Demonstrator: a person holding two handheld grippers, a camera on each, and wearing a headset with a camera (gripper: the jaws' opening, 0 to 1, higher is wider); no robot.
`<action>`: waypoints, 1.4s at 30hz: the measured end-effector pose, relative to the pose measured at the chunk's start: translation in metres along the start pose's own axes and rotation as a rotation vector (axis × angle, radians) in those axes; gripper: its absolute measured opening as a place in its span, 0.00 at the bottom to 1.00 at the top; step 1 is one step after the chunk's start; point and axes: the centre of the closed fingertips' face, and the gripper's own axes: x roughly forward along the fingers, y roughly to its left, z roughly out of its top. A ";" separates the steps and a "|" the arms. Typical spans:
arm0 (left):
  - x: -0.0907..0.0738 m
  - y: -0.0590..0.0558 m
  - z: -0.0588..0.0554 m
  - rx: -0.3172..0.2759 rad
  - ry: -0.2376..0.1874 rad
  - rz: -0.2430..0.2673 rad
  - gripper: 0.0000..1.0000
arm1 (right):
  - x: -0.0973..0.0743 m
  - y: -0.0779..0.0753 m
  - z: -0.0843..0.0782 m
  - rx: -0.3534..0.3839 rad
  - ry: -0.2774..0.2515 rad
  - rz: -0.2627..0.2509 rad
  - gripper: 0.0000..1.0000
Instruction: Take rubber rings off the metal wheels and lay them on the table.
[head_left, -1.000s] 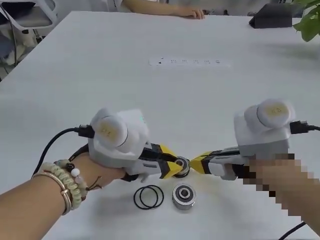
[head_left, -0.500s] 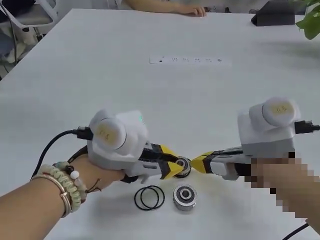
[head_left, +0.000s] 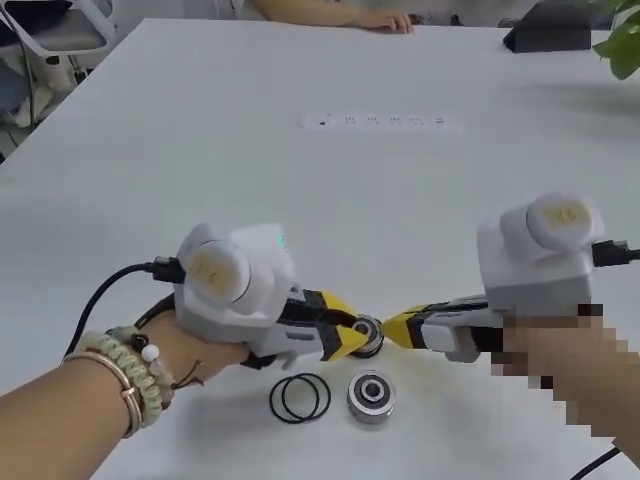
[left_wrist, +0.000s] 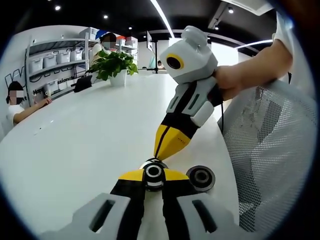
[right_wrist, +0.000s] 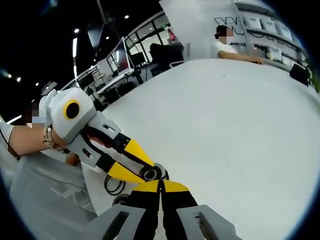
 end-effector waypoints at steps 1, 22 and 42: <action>0.000 0.000 0.000 0.001 0.001 0.000 0.07 | 0.000 0.000 0.000 -0.001 0.002 0.000 0.00; 0.001 -0.001 0.000 0.015 0.013 0.003 0.07 | -0.001 0.009 0.002 0.004 0.003 0.014 0.00; 0.001 0.000 0.000 0.016 0.014 0.001 0.07 | -0.001 0.011 0.005 -0.003 -0.004 0.028 0.00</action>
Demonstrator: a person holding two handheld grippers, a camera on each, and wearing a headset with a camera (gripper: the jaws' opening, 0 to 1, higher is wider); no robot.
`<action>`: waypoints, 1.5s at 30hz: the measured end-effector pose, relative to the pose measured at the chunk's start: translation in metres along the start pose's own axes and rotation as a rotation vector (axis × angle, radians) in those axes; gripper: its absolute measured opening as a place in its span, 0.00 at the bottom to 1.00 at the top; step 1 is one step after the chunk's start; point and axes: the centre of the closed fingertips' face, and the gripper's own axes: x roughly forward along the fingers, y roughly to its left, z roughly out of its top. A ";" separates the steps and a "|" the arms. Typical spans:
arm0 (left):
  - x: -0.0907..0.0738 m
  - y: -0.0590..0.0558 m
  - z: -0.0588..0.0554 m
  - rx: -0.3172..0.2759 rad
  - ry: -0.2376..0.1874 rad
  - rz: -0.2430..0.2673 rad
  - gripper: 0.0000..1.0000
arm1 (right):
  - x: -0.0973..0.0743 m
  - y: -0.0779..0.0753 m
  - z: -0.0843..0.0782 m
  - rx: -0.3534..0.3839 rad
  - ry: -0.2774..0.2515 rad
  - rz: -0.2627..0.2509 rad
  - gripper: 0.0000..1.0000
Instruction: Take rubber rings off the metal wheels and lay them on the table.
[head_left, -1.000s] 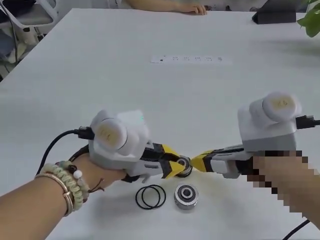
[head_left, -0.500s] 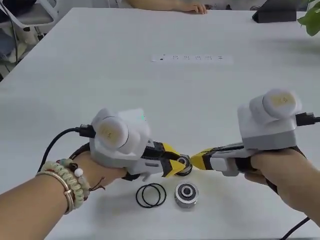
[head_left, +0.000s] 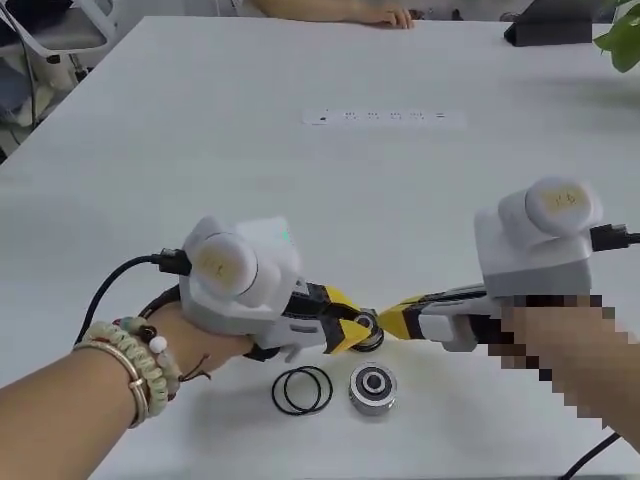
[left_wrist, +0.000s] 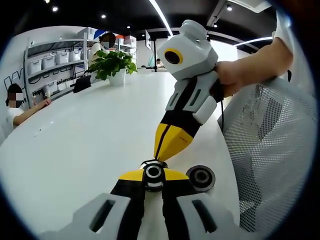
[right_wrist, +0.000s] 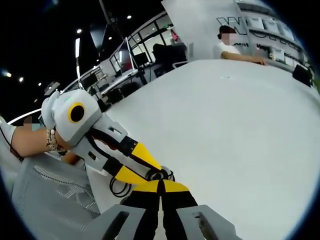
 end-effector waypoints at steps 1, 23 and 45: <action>0.000 0.000 0.000 0.000 0.000 0.000 0.07 | 0.000 0.000 0.000 0.001 0.000 0.000 0.00; 0.000 0.000 0.000 0.001 -0.004 -0.002 0.07 | 0.001 0.005 0.002 -0.006 -0.009 0.018 0.00; 0.000 0.000 0.001 -0.012 0.004 0.018 0.07 | 0.001 0.007 0.008 0.028 -0.045 0.016 0.00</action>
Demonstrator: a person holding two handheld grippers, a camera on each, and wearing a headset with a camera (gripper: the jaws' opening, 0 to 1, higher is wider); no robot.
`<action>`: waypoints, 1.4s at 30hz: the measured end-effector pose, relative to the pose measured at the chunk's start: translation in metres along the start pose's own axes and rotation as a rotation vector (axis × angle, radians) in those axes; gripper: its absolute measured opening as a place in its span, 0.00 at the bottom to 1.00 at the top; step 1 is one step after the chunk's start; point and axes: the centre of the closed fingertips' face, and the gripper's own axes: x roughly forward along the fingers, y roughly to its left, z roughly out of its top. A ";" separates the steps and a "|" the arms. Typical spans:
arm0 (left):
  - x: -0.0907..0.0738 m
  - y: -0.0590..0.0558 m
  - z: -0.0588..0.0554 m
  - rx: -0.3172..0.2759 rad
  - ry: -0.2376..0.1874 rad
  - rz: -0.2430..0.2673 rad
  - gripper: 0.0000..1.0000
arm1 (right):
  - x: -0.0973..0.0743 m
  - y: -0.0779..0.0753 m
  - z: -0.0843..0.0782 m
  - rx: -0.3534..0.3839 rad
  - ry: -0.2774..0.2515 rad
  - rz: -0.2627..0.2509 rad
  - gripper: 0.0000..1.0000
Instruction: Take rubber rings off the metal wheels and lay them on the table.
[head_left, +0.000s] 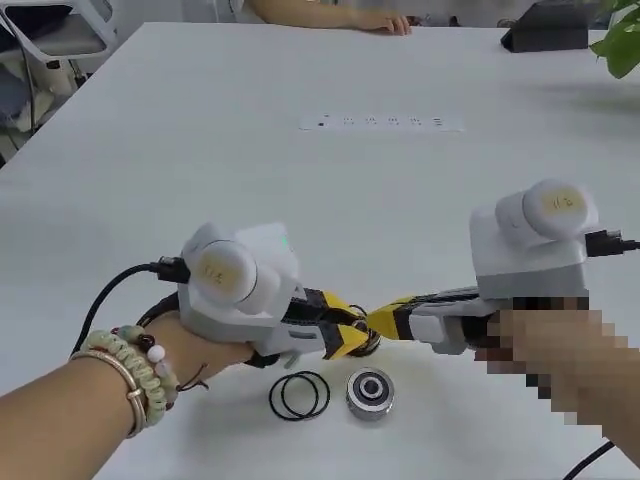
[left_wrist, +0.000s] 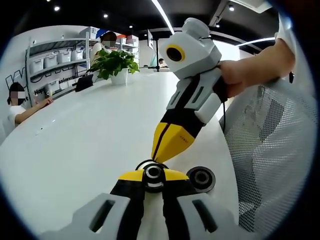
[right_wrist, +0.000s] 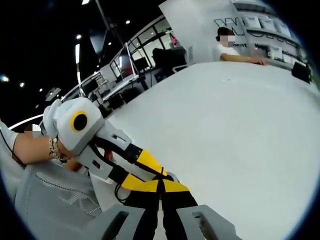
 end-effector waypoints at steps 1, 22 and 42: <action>0.000 0.000 0.000 -0.004 0.007 -0.003 0.07 | 0.000 0.000 0.000 0.005 0.001 -0.003 0.00; -0.063 0.002 0.079 -0.027 -0.149 -0.056 0.39 | -0.012 0.012 0.025 0.043 -0.086 0.023 0.00; -0.135 -0.020 0.046 -0.076 -0.132 0.017 0.55 | -0.003 0.057 0.020 0.054 -0.053 0.178 0.00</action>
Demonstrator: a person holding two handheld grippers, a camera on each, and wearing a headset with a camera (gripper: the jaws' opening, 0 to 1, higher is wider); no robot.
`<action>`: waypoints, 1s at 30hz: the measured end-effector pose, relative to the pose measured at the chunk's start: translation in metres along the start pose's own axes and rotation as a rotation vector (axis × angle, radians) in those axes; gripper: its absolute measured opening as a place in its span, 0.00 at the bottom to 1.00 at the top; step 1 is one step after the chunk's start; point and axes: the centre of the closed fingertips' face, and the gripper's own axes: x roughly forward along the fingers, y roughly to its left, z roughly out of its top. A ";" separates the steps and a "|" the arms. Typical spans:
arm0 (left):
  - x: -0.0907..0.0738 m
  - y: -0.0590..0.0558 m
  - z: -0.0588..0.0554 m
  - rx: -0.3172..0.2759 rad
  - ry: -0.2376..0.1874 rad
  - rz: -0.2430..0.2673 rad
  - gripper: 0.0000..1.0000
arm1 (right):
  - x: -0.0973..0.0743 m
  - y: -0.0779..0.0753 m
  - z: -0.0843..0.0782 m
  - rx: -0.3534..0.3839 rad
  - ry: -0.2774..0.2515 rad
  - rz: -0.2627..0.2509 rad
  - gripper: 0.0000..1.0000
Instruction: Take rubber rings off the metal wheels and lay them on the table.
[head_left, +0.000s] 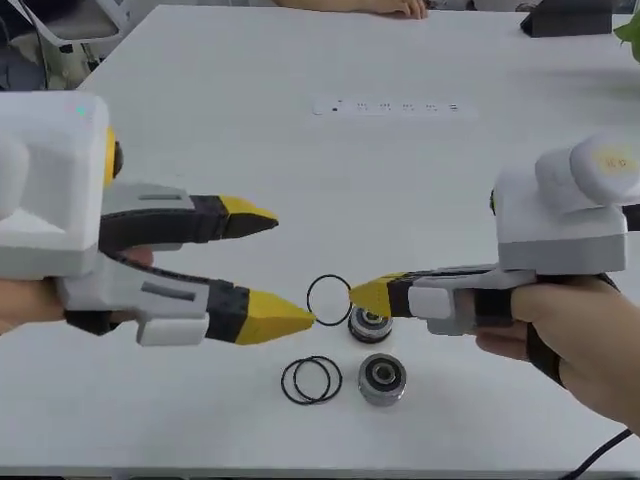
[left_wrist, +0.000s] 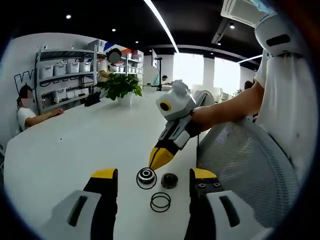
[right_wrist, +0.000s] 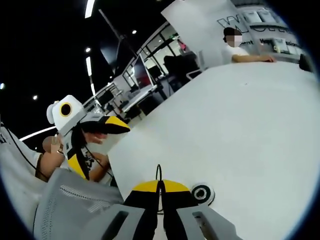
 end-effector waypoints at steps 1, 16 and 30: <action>-0.002 -0.001 -0.004 -0.007 0.001 0.005 0.56 | 0.001 0.002 -0.002 0.005 0.011 0.009 0.00; -0.026 -0.012 -0.058 -0.119 0.022 0.091 0.69 | 0.011 0.014 -0.022 0.007 0.093 0.053 0.00; -0.035 -0.014 -0.078 -0.162 0.052 0.148 0.77 | 0.024 0.023 -0.046 -0.039 0.193 0.086 0.00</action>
